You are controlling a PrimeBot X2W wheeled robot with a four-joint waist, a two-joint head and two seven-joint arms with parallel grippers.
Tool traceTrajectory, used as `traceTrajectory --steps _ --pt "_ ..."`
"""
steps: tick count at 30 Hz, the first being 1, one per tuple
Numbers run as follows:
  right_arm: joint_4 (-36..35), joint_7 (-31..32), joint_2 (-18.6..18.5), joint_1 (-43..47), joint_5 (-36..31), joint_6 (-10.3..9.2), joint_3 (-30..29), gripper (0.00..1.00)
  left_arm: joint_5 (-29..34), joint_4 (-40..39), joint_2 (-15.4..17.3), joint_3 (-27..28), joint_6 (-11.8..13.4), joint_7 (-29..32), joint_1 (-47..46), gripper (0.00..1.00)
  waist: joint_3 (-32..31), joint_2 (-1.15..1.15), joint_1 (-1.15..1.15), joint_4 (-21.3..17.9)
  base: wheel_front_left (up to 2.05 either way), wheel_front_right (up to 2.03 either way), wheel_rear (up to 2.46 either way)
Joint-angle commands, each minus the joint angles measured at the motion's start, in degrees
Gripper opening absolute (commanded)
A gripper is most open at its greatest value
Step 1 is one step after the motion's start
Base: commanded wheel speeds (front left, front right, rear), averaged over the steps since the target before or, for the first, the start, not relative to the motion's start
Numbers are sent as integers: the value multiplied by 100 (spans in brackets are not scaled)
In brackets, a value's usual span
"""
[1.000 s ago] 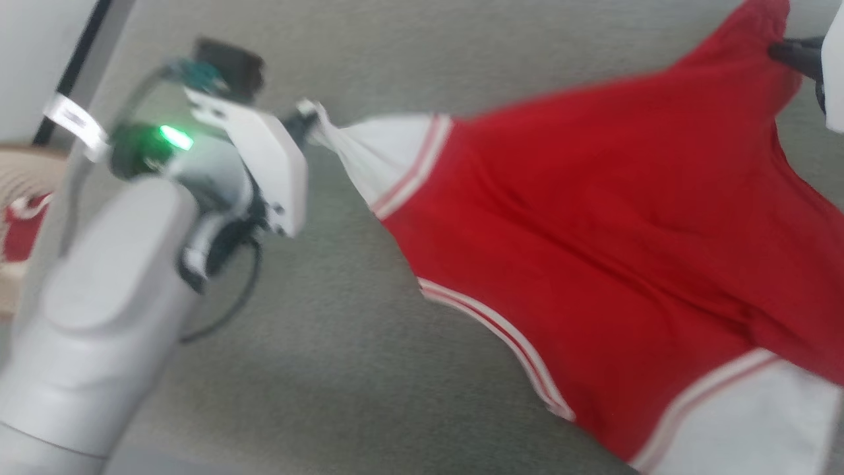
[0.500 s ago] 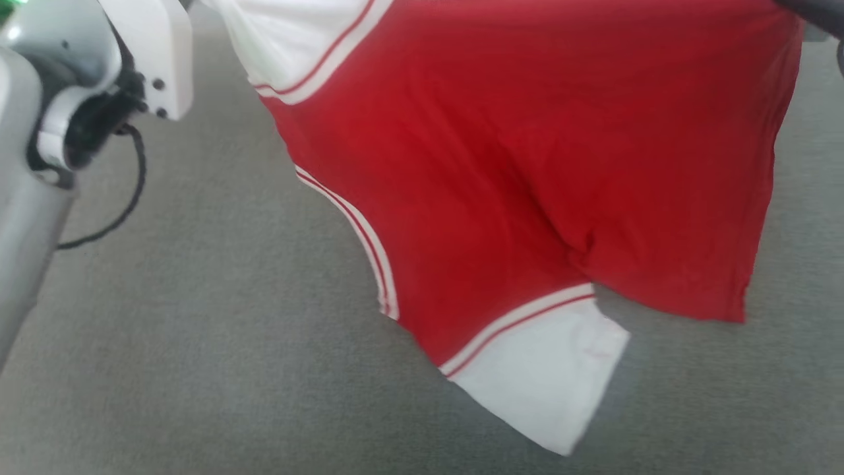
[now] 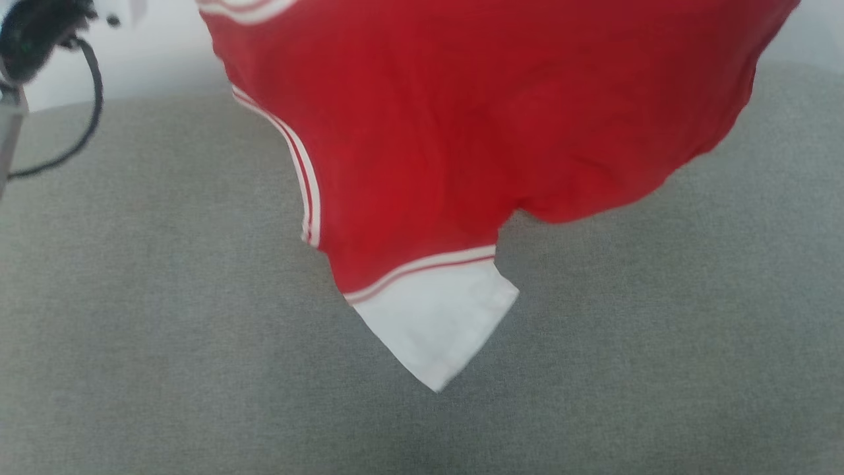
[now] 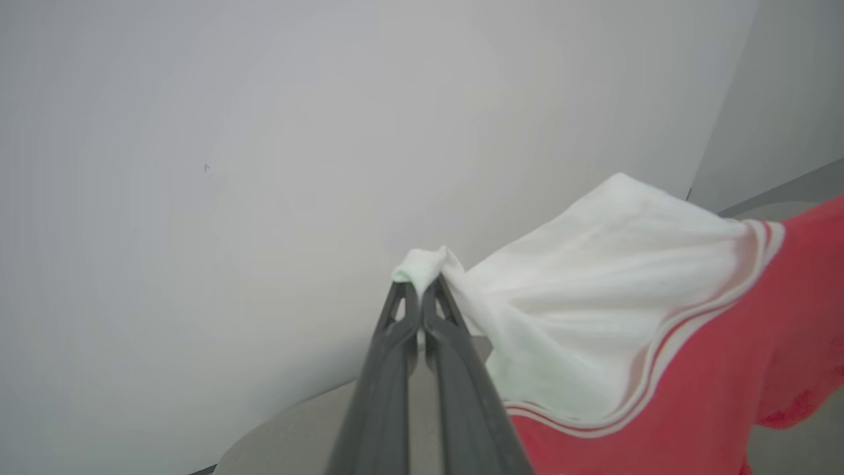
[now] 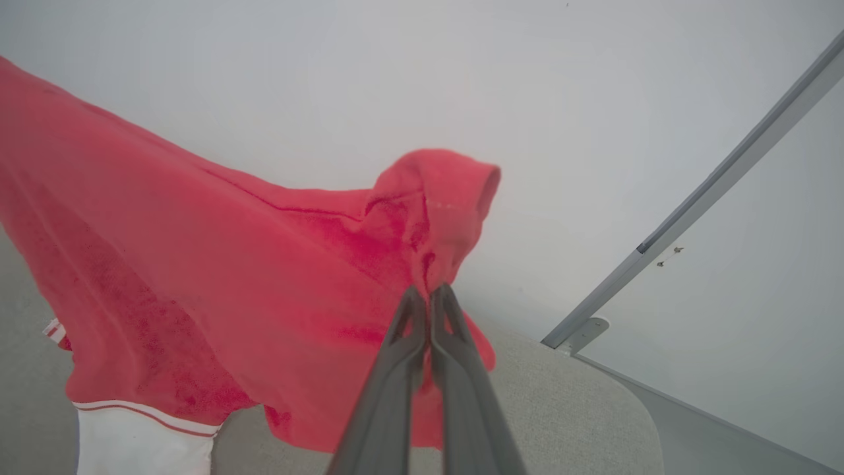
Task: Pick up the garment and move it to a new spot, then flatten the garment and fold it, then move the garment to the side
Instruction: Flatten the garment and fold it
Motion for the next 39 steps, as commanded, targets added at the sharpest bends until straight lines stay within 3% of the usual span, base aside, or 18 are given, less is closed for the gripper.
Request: traceTrajectory --steps 1,7,12,20,24,31,34,39 --pt "124 -160 107 -83 -162 -8 10 0 128 165 -52 10 -2 -223 -206 0 108 0 0 -46 0 0 0" --pt "786 -884 510 -483 -642 -9 -81 0 549 753 -277 -51 -30 -1005 -835 0 450 0 0 -93 0 0 0" --pt "1614 -1666 982 -1048 -1262 -9 73 0 1043 1424 -496 -69 71 -2047 -1599 0 817 0 0 -105 0 0 0" --pt "3057 -3694 1602 -2045 -2543 -10 56 0 1726 2269 -734 -65 340 -4087 -2787 0 1252 0 0 -36 0 0 0" --pt "3654 -4163 1887 -2151 -2884 -9 162 0 1811 2629 -879 -156 158 -4777 -2962 0 1318 0 0 60 0 0 0" --pt "3863 -3737 1944 -1520 -2345 -9 822 0 1565 3258 -999 -388 -516 -4898 -2274 0 1288 0 0 276 0 0 0" --pt "3628 -3462 1771 -1098 -1872 -9 1109 0 1391 3442 -1056 -533 -774 -4663 -1832 0 1214 0 0 374 0 0 0" --pt "3049 -3070 1354 -465 -1127 -9 1558 0 978 3473 -1092 -880 -936 -3930 -936 0 1063 0 0 499 0 0 0"
